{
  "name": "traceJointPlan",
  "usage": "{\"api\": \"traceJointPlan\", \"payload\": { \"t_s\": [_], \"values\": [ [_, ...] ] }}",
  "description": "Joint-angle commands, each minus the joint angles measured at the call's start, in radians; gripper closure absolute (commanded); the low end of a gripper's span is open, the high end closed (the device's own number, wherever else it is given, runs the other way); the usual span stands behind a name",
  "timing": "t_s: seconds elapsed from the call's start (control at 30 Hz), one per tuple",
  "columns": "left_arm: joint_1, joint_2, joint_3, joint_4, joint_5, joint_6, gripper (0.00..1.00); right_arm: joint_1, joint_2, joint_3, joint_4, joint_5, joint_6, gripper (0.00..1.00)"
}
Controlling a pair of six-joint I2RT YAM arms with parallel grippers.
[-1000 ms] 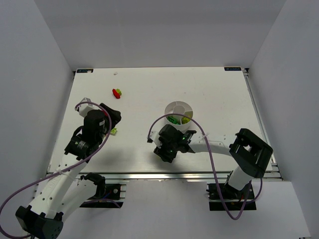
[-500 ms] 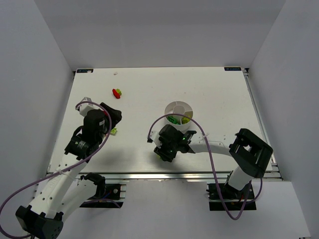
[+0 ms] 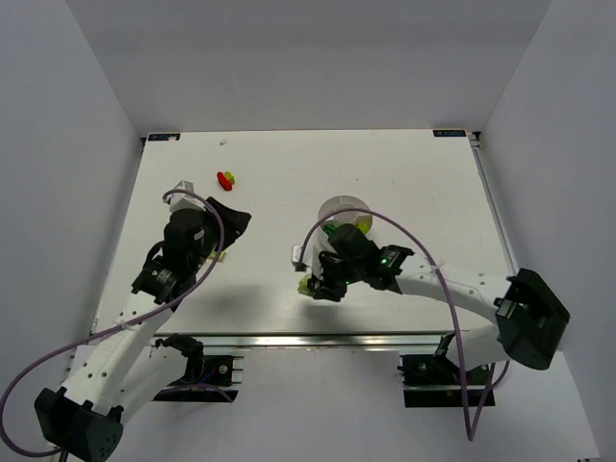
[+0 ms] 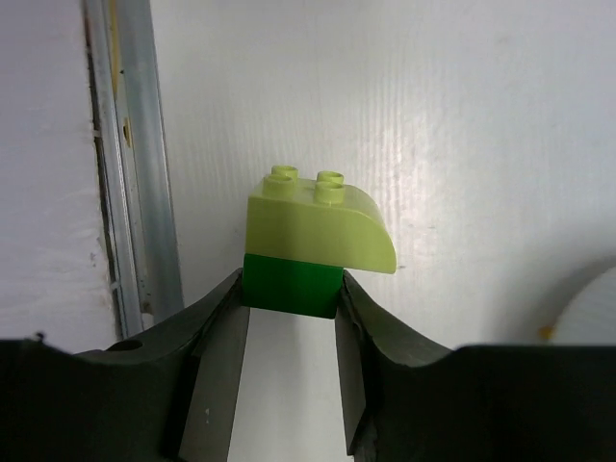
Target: Sort the legos into containers by color
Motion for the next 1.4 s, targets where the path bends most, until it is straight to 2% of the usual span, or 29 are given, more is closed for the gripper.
{"api": "traceJointPlan", "payload": {
  "t_s": [0.0,0.07,0.17,0.2,0.27,0.3,0.43,0.53,0.73,1.37],
  "values": [
    [0.005,0.019,-0.040,0.136,0.218,0.014,0.45,-0.068,-0.083,0.048,-0.051,-0.191,-0.198,1.00],
    [0.005,0.029,-0.071,0.214,0.283,0.007,0.59,-0.095,-0.119,0.061,-0.068,-0.231,-0.273,1.00],
    [0.006,0.061,-0.108,0.340,0.425,-0.021,0.62,-0.143,-0.142,0.087,-0.088,-0.266,-0.325,1.00],
    [0.005,0.087,-0.114,0.369,0.494,-0.029,0.60,-0.154,-0.145,0.102,-0.093,-0.269,-0.333,1.00],
    [0.005,0.117,-0.123,0.467,0.560,-0.049,0.49,-0.177,-0.147,0.116,-0.107,-0.274,-0.352,1.00],
    [0.005,0.134,-0.125,0.490,0.590,-0.072,0.35,-0.196,-0.145,0.124,-0.114,-0.275,-0.367,1.00],
    [0.003,0.220,-0.105,0.556,0.702,-0.092,0.22,-0.227,-0.136,0.150,-0.131,-0.255,-0.384,1.00],
    [0.001,0.240,-0.088,0.588,0.729,-0.093,0.18,-0.246,-0.131,0.163,-0.133,-0.243,-0.381,1.00],
    [-0.008,0.280,-0.075,0.599,0.766,-0.096,0.18,-0.264,-0.125,0.176,-0.124,-0.231,-0.376,1.00],
    [-0.140,0.406,-0.040,0.591,0.748,-0.067,0.30,-0.284,-0.107,0.196,-0.088,-0.228,-0.344,1.00]
  ]
}}
